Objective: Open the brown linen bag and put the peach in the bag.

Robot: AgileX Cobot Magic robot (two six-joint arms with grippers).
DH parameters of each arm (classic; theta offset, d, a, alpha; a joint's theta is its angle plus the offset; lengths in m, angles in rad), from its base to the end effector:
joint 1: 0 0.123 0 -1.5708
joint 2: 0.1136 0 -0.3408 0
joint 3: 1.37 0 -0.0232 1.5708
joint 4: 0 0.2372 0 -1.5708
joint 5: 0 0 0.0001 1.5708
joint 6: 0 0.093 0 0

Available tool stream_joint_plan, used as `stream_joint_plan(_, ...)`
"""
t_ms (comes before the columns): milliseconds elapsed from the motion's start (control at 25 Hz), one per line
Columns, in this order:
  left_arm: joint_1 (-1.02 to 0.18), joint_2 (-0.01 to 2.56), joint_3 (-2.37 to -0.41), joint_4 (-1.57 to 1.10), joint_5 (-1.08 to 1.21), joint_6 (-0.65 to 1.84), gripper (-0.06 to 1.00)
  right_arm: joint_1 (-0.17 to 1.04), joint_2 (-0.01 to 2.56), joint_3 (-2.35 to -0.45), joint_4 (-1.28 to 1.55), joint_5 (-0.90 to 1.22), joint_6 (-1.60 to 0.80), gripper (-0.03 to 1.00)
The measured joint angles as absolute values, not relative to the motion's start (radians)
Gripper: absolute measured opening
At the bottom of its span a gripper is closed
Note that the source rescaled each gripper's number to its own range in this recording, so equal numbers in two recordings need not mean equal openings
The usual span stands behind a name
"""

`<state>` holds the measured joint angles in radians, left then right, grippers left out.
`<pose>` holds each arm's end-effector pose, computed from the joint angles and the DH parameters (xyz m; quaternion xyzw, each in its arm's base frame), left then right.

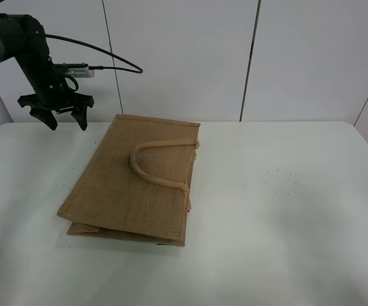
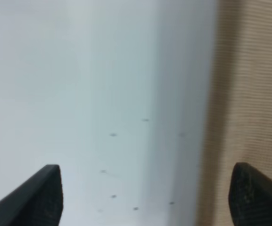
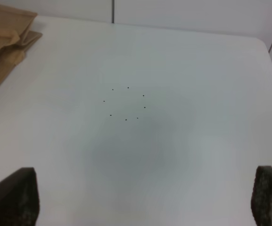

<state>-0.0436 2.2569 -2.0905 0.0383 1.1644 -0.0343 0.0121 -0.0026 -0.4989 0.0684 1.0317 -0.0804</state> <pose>0.5122 -0.0191 0.2768 0.0092 0.9864 0.0122 0.1634 -0.0705 0.0046 0.2720 -0.0399 0.8437 0.0159 0.5350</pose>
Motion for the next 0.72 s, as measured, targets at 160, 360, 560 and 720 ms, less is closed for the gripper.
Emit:
stream_joint_plan(160,-0.019,2.222,-2.045,0.04,1.164,-0.034,0.97,0.012,-0.003,-0.499,0.068,1.032,-0.08,1.0)
stream_joint_plan(360,-0.02,2.119,-1.964,0.022,1.165,-0.034,0.97,0.012,-0.003,-0.499,0.068,1.032,-0.08,1.0)
stream_joint_plan(560,-0.02,1.951,-1.88,0.013,1.166,-0.031,0.97,0.012,-0.003,-0.499,0.068,1.032,-0.08,1.0)
stream_joint_plan(720,-0.02,1.771,-1.751,0.013,1.167,-0.031,0.97,0.012,-0.003,-0.499,0.068,1.032,-0.08,1.0)
